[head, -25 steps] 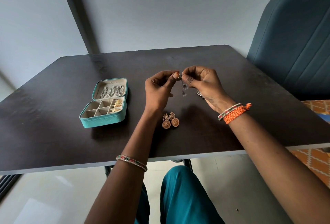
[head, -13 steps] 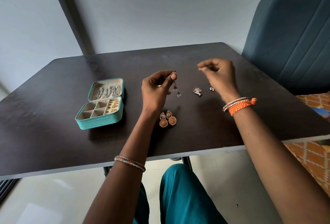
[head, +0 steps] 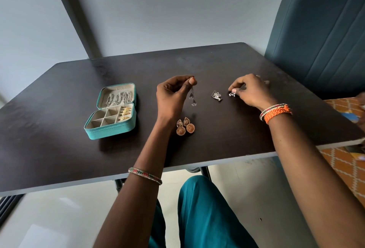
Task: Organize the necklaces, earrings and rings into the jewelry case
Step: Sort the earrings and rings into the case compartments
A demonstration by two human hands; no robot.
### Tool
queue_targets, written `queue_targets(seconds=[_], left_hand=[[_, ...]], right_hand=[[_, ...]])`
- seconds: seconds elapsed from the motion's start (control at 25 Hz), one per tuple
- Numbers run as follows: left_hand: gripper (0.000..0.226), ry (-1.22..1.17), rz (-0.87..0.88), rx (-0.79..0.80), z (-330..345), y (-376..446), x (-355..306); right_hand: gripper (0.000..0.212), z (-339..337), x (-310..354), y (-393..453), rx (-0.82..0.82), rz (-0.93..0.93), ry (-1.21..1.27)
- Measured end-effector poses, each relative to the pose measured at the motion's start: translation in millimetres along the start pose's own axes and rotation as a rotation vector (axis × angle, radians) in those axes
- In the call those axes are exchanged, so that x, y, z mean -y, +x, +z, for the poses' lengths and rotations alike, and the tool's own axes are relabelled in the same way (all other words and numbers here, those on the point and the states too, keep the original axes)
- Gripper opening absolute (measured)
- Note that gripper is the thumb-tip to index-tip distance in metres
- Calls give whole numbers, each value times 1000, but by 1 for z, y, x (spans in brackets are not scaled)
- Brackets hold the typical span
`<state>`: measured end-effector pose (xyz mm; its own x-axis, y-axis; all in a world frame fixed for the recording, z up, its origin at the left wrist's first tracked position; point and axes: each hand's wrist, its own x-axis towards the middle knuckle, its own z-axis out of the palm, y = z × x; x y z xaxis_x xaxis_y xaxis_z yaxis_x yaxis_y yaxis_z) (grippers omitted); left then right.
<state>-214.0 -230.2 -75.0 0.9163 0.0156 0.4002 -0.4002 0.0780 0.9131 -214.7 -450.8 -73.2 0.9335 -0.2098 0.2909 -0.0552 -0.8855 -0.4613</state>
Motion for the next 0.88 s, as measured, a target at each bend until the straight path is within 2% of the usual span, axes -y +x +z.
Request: queue_targets(seconds=[0.32,0.56,0.72,0.88], left_hand=[[9,16,-5,14,0,-1,1],[6,-33,-22,44,3,-2,1],[13,-35,-6,24,5,-4,-7],[14,-88,-18,-7,6,-14,-17]], right_hand=[[15,2,-2,4,-108,-42,308],[20,-8,20,-4,-196,-206,677],[20,-10,42,-19,-95,-113,1058],[8,-12,65,-38,146,-9,1521]])
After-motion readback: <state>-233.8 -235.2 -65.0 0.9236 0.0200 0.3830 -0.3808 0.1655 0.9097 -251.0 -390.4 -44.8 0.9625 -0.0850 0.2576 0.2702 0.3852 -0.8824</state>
